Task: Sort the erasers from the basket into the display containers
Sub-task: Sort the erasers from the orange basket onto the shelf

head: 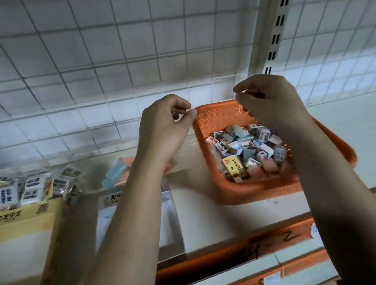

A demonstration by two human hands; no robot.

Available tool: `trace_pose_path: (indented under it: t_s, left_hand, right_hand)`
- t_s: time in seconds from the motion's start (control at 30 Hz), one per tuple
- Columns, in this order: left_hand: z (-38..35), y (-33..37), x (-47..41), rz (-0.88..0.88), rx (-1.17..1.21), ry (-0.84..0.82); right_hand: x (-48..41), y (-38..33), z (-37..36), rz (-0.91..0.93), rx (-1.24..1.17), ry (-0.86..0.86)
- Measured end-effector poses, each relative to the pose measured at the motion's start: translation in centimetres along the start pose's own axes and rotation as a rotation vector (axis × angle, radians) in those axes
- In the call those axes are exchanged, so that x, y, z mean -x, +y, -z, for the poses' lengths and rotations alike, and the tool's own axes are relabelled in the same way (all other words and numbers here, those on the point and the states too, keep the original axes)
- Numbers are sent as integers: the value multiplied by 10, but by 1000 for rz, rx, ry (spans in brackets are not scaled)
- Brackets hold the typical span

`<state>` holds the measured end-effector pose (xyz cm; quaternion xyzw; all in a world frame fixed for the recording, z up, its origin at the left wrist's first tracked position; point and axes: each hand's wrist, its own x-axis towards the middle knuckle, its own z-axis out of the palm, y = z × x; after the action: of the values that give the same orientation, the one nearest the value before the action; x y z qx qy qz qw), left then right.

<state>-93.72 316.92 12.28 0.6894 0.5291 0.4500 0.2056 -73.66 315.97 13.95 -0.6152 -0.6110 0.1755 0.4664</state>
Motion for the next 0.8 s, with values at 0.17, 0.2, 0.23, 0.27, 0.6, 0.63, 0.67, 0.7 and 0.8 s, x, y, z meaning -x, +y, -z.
trace_pose_path:
  t_s: [0.17, 0.2, 0.23, 0.27, 0.6, 0.63, 0.67, 0.7, 0.8]
  left_hand:
    - [-34, 17, -6, 0, 7, -16]
    - [-40, 20, -7, 5, 10, -12]
    - [-45, 22, -7, 13, 18, -8]
    - [-50, 25, -7, 24, 27, -6]
    - [-74, 26, 1, 95, 7, 39]
    - [-74, 26, 2, 102, 7, 45]
    - [-74, 26, 3, 107, 8, 49]
    - [-74, 26, 3, 112, 10, 50]
    - [-72, 25, 5, 123, 7, 50]
  right_hand:
    - [-29, 31, 41, 10, 230, -131]
    - [-34, 36, 44, 15, 285, -175]
    - [-38, 42, 46, 19, 331, -225]
    - [-42, 48, 46, 22, 363, -279]
    - [-71, 75, 13, 195, 669, -702]
    - [-72, 75, 10, 210, 667, -730]
    - [-74, 75, 8, 228, 669, -762]
    - [-75, 76, 6, 244, 674, -796]
    - [-77, 82, 1, 268, 680, -842]
